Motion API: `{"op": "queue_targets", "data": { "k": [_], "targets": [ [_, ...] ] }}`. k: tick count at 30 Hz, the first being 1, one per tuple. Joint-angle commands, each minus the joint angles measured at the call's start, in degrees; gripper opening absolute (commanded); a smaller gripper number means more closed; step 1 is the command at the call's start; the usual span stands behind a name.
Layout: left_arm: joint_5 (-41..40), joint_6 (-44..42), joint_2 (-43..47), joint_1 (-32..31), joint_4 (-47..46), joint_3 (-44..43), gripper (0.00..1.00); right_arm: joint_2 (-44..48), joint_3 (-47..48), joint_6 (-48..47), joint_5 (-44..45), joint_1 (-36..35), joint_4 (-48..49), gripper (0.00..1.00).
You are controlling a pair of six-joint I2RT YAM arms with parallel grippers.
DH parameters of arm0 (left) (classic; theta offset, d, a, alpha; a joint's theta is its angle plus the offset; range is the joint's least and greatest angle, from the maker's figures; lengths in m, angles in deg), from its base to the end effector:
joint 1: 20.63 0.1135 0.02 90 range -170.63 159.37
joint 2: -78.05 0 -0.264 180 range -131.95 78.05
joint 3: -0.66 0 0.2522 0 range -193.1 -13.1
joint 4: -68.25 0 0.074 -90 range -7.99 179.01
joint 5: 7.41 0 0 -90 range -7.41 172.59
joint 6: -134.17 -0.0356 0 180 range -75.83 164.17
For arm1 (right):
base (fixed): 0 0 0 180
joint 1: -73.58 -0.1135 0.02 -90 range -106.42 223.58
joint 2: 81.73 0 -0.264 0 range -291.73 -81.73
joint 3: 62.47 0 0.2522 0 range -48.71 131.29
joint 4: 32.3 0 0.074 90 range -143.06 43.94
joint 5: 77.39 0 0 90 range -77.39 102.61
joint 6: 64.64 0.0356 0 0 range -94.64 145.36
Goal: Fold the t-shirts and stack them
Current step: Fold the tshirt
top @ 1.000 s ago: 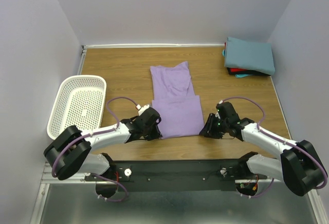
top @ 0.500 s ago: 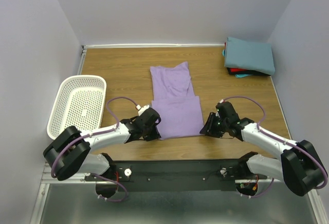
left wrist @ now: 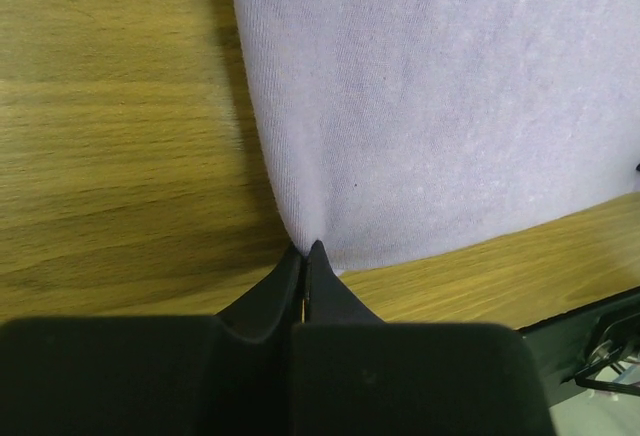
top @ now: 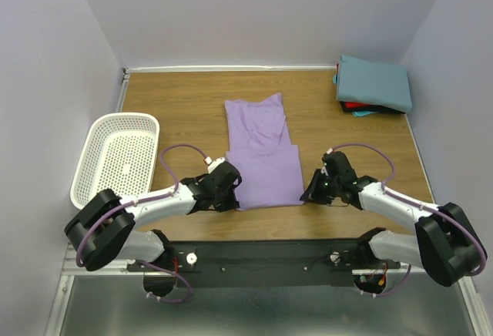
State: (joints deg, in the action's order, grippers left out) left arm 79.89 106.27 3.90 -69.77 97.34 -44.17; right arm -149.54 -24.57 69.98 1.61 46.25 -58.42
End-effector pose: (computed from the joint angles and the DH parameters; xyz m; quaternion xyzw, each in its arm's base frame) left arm 0.1486 -0.1692 0.1506 -0.1149 0.9551 -0.2118 0.1724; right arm 0.1744 0.0978 0.1418 0.1154 0.9454 0.2450 0.1815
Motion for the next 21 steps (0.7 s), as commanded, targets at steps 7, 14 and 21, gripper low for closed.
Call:
{"op": "queue_targets", "data": {
  "k": [7, 14, 21],
  "targets": [
    [-0.73, -2.17, 4.44, -1.39, 9.09, 1.27, 0.0, 7.68, -2.78, -2.34, -3.06, -1.76, -8.27, 0.0],
    [-0.72, -1.46, 12.97, -4.12, 15.42, 0.22, 0.0, 17.71, -0.42, -1.38, -4.29, -3.69, -18.22, 0.0],
    [-3.8, -2.08, 19.56, -4.12, 20.79, -6.79, 0.0, 21.4, 11.61, 0.11, -0.68, -3.69, -23.75, 0.0]
  ]
}}
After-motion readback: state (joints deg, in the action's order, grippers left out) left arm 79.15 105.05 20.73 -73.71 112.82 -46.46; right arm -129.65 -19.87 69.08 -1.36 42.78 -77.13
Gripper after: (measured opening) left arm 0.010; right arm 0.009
